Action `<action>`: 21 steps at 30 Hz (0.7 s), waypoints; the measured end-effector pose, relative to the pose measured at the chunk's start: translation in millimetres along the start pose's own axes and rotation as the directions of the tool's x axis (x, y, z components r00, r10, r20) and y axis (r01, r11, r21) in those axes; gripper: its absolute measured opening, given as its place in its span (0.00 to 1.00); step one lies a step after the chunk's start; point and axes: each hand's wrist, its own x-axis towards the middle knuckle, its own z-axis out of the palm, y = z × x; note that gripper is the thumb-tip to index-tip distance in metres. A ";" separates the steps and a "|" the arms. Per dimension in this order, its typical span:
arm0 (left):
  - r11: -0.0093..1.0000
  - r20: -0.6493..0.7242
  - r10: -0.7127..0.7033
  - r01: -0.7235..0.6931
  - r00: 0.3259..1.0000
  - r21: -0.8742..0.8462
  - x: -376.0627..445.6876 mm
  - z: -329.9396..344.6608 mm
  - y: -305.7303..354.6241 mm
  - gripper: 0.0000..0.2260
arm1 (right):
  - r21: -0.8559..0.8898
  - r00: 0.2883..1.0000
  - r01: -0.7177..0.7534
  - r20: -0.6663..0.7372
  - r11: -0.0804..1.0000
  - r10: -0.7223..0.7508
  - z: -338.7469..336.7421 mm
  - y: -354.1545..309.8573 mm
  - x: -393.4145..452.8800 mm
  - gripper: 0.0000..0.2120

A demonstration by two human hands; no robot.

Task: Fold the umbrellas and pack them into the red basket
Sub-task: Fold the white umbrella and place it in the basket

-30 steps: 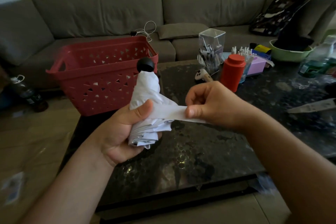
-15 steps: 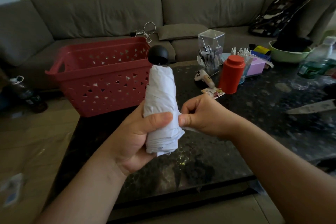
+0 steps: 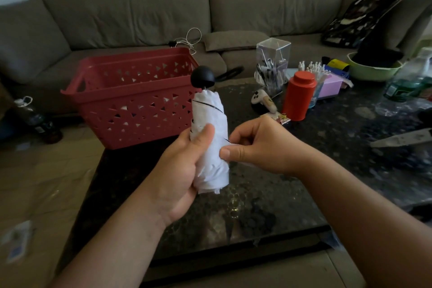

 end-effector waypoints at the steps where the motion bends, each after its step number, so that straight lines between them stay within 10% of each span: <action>1: 0.997 -0.008 0.044 -0.044 0.999 0.059 -0.2 1.1 -0.9 0.26 | -0.011 1.000 0.008 0.001 1.000 -0.008 0.3 -1.9 -0.1 0.19; 14: 0.978 -0.140 0.006 0.023 0.990 0.205 8.8 -10.8 -3.2 0.31 | -0.165 0.983 -0.094 0.139 0.982 0.117 -14.1 -12.2 -1.5 0.27; 21: 0.999 -0.021 -0.043 0.043 0.999 0.008 11.0 -12.7 -2.0 0.20 | -0.022 0.982 -0.086 0.165 0.996 0.089 -11.6 -6.7 -2.5 0.27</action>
